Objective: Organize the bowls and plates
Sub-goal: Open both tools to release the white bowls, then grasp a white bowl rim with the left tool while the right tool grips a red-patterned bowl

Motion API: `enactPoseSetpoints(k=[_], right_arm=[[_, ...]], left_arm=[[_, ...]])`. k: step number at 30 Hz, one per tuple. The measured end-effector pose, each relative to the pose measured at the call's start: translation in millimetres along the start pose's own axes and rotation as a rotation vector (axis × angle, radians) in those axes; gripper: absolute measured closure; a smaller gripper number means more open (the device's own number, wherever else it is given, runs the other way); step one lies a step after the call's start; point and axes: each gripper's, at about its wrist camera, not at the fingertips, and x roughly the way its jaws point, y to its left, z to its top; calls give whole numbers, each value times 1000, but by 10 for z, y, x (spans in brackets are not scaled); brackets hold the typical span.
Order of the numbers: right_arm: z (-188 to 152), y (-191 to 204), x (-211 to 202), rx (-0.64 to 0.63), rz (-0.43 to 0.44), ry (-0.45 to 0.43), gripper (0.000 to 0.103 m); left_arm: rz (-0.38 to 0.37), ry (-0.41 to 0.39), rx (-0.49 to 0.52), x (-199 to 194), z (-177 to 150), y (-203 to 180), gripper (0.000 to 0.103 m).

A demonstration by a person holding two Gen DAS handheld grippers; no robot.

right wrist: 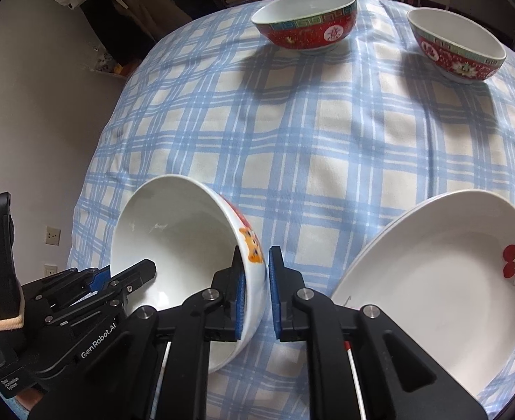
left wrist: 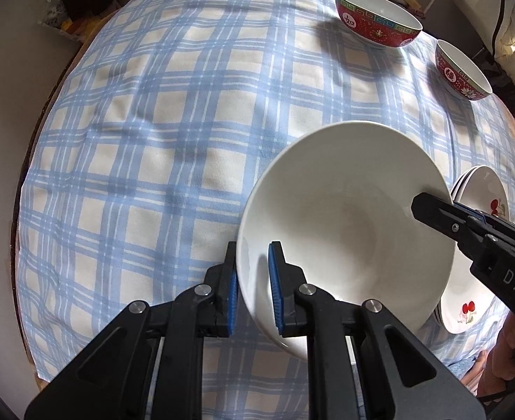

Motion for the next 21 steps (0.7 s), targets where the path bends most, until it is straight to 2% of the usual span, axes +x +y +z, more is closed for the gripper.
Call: enactPoseSetpoints(k=[4, 9, 12, 15, 17, 18, 19, 21], right_arm=[[49, -15, -86, 5, 23, -7, 89], [111, 10, -142, -19, 11, -4, 87], [161, 1, -204, -18, -8, -20, 77], [266, -31, -306, -25, -28, -46, 75], [368, -70, -375, -29, -39, -61, 72], [425, -96, -412, -29, -47, -71, 68], [490, -124, -453, -30, -56, -83, 63], [616, -181, -529, -33, -81, -108, 52]], left_arm=[[10, -9, -5, -71, 68, 22, 87], [15, -6, -26, -134, 194, -21, 84], [9, 1, -40, -185, 284, -23, 83], [-12, -25, -39, -290, 382, -25, 79], [-6, -42, -28, -344, 481, -51, 67], [5, -55, -24, -366, 536, -67, 63], [13, -69, -21, -387, 592, -84, 54], [9, -93, -21, -413, 693, -112, 49]])
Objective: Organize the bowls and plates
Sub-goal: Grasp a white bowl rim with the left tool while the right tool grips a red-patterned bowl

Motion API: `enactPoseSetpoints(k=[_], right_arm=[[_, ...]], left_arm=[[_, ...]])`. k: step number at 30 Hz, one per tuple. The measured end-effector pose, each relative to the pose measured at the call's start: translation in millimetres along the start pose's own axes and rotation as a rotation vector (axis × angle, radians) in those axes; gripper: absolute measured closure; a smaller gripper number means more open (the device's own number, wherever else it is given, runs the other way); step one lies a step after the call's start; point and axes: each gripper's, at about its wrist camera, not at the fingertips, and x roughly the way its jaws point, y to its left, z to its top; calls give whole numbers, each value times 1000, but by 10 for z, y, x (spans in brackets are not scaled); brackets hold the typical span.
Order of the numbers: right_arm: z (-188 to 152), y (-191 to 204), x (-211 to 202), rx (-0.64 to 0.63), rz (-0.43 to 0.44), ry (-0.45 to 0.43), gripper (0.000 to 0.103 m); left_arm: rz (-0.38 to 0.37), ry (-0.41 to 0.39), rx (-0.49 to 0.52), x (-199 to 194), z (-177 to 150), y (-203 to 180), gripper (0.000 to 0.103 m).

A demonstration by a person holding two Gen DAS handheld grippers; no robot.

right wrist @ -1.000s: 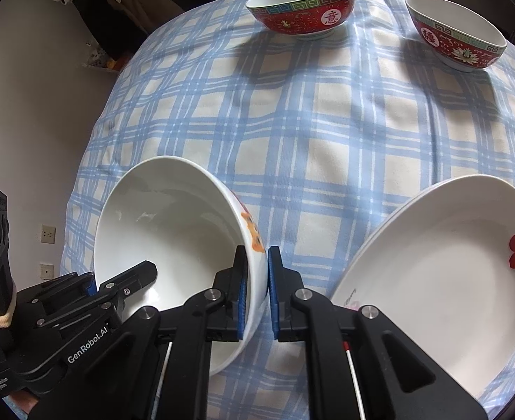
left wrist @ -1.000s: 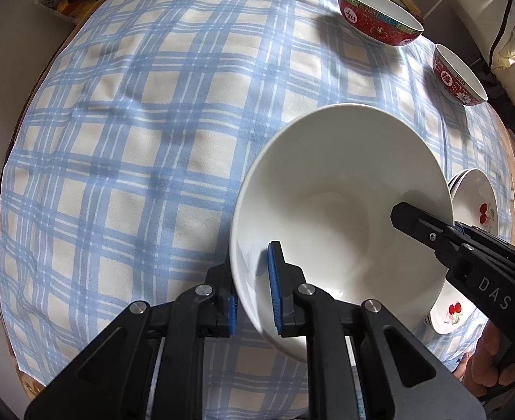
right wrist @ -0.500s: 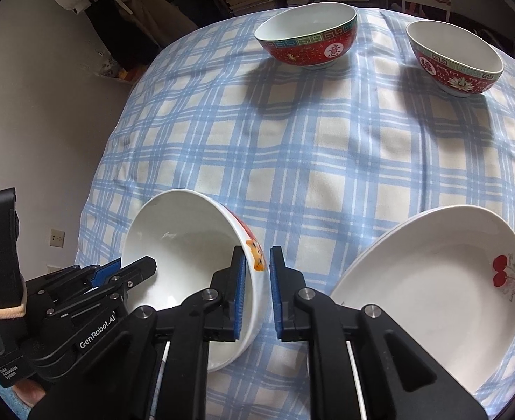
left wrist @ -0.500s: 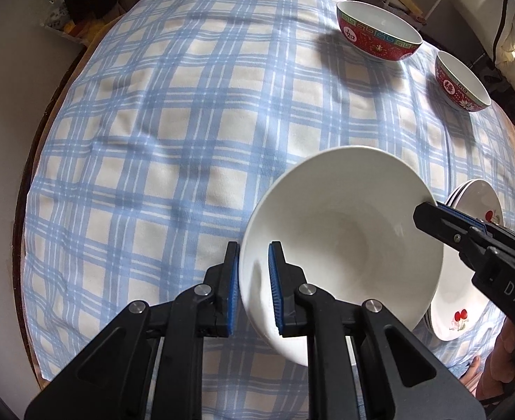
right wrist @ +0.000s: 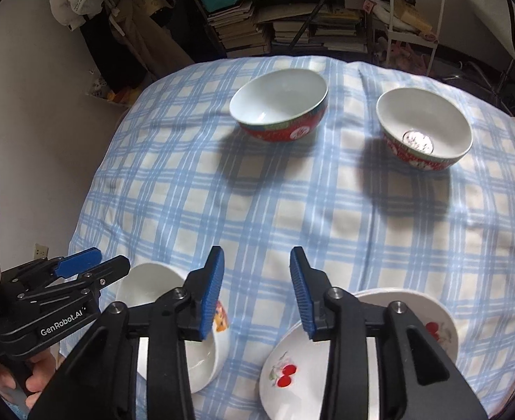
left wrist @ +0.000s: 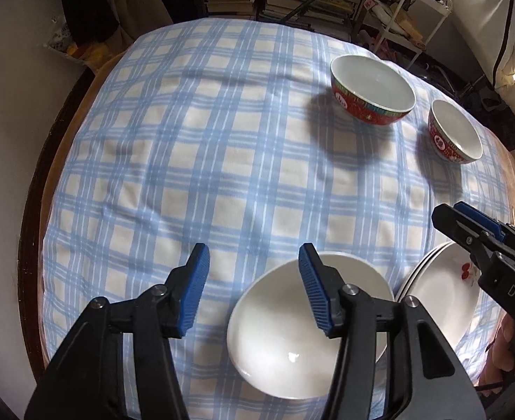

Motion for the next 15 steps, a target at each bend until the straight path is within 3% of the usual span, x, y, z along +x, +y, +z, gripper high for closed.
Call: enactPoseSetpoints(k=[1, 2, 4, 10, 15], right_arm=[[69, -33, -29, -3, -13, -16, 46], [139, -70, -52, -6, -23, -31, 43], [276, -147, -73, -5, -24, -44, 33], [655, -387, -41, 18, -23, -91, 13], [946, -532, 105, 3, -56, -94, 12]], left_arm=[[-4, -5, -4, 14, 55, -22, 44], [-7, -4, -6, 33, 98, -49, 33], [-24, -10, 0, 89, 200, -104, 25], [-24, -58, -2, 207, 536, -215, 22], [-47, -104, -64, 303, 842, -190, 22]])
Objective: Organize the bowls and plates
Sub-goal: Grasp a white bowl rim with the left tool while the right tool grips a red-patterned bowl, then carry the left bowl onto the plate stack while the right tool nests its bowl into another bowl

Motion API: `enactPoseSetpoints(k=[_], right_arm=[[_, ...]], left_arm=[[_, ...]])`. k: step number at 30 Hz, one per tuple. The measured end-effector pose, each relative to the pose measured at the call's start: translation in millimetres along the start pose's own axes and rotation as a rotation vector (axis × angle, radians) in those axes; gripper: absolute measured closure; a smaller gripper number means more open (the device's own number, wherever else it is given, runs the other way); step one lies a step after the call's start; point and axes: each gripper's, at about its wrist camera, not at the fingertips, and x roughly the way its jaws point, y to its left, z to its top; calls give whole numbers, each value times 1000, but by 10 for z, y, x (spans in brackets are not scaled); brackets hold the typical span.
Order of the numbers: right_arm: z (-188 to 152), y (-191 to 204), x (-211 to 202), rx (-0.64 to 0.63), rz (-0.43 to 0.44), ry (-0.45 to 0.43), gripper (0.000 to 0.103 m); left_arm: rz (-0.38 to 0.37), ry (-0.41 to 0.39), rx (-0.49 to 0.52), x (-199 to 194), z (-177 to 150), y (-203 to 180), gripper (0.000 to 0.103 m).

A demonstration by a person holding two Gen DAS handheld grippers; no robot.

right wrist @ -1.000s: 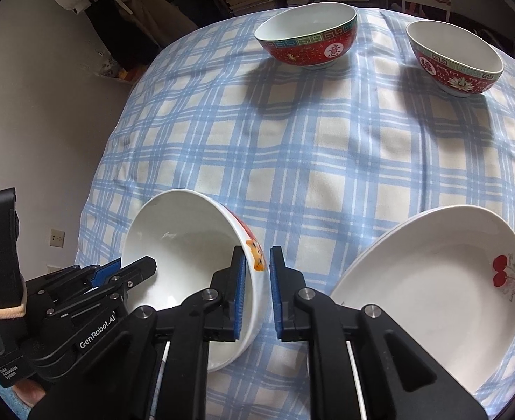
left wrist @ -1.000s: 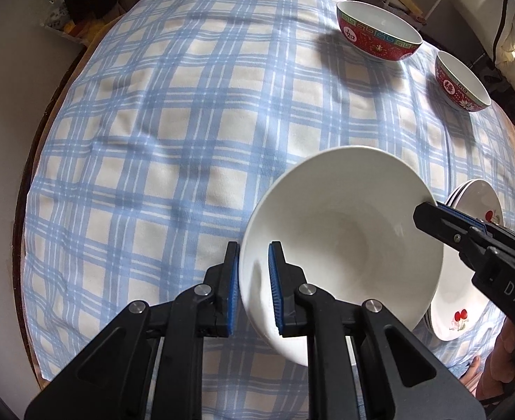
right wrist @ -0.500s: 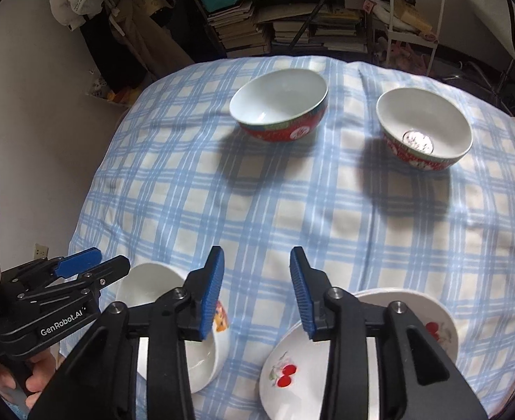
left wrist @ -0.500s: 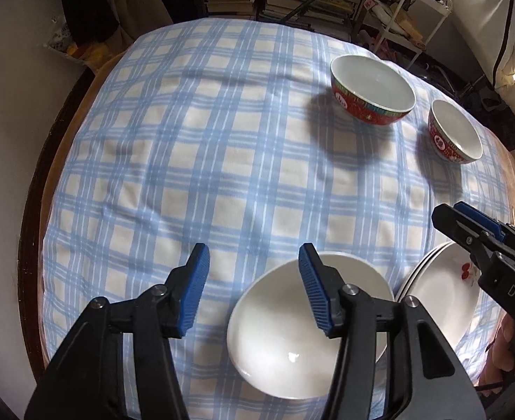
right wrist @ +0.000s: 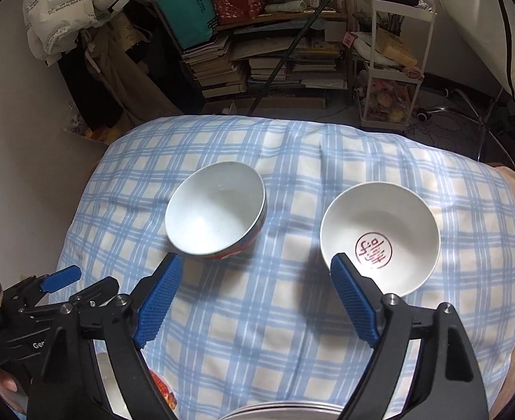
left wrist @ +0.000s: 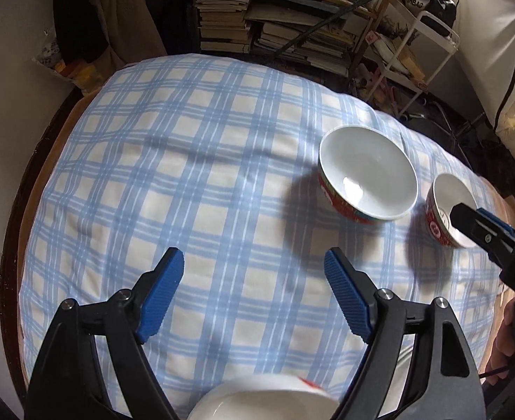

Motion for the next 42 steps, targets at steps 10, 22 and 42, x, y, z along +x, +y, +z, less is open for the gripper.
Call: enactPoseSetpoints(k=[10, 22, 42], right_arm=[[299, -166, 325, 17, 19, 4, 18], [370, -212, 786, 52, 81, 144, 73], [145, 31, 634, -13, 69, 151, 94]], left_arm=[[-47, 31, -35, 338, 410, -132, 22], [-32, 146, -9, 831, 450, -430, 51], [-41, 147, 8, 551, 269, -578, 93]])
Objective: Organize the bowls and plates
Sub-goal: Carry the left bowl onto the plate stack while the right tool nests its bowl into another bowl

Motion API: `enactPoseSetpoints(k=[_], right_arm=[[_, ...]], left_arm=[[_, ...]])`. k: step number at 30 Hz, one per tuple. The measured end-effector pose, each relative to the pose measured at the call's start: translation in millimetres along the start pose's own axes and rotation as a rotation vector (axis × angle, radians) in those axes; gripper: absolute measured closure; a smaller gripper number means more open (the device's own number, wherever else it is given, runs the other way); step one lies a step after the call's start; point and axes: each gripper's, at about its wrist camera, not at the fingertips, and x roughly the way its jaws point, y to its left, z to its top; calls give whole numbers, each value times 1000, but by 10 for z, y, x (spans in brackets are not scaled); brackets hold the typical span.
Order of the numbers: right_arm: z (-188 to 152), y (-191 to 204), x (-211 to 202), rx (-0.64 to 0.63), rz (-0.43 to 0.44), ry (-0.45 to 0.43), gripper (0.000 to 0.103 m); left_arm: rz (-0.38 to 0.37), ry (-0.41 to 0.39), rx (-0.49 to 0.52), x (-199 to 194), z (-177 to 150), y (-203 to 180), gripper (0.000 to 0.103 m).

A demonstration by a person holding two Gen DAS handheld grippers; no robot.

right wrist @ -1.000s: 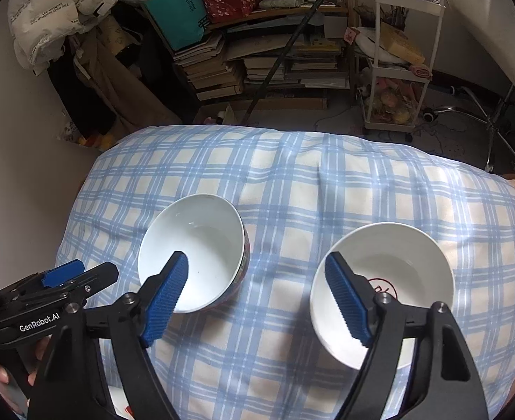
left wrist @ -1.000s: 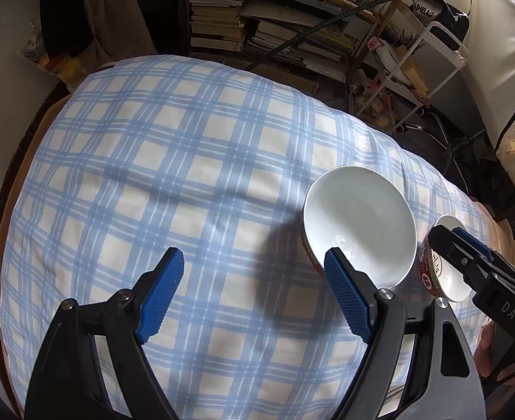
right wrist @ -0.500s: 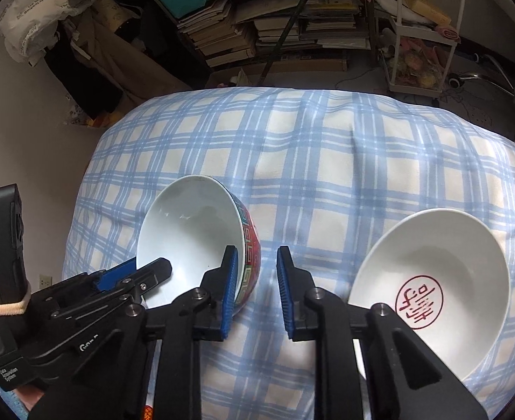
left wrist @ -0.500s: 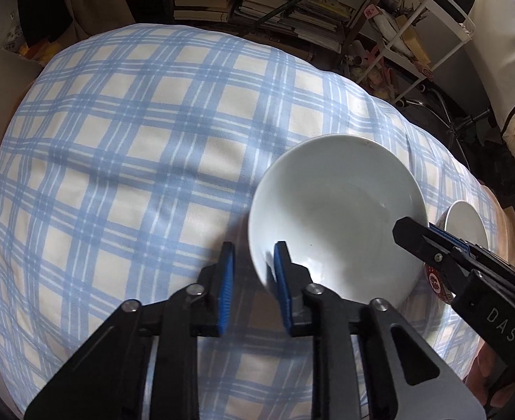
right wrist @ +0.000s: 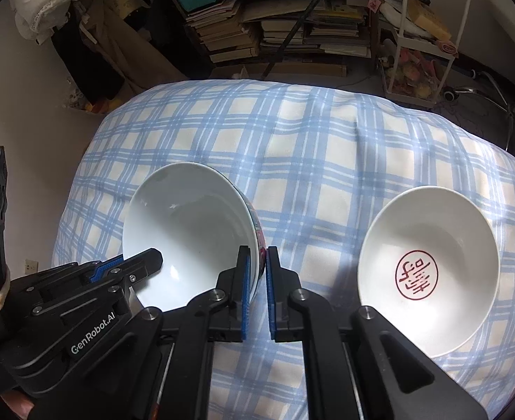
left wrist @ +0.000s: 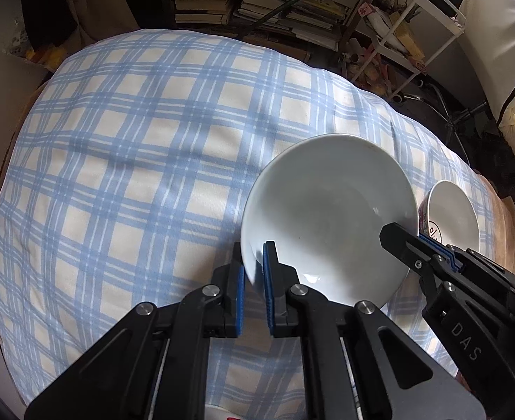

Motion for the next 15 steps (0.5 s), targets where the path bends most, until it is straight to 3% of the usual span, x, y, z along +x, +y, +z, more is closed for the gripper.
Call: enactPoseSetpoints(k=[9, 15], right_arm=[[-189, 186, -310, -12, 27, -21, 94], [-426, 296, -543, -40, 32, -41, 94]], left_arm=[[5, 0, -34, -392, -254, 84, 93], [46, -30, -5, -667, -554, 62, 93]])
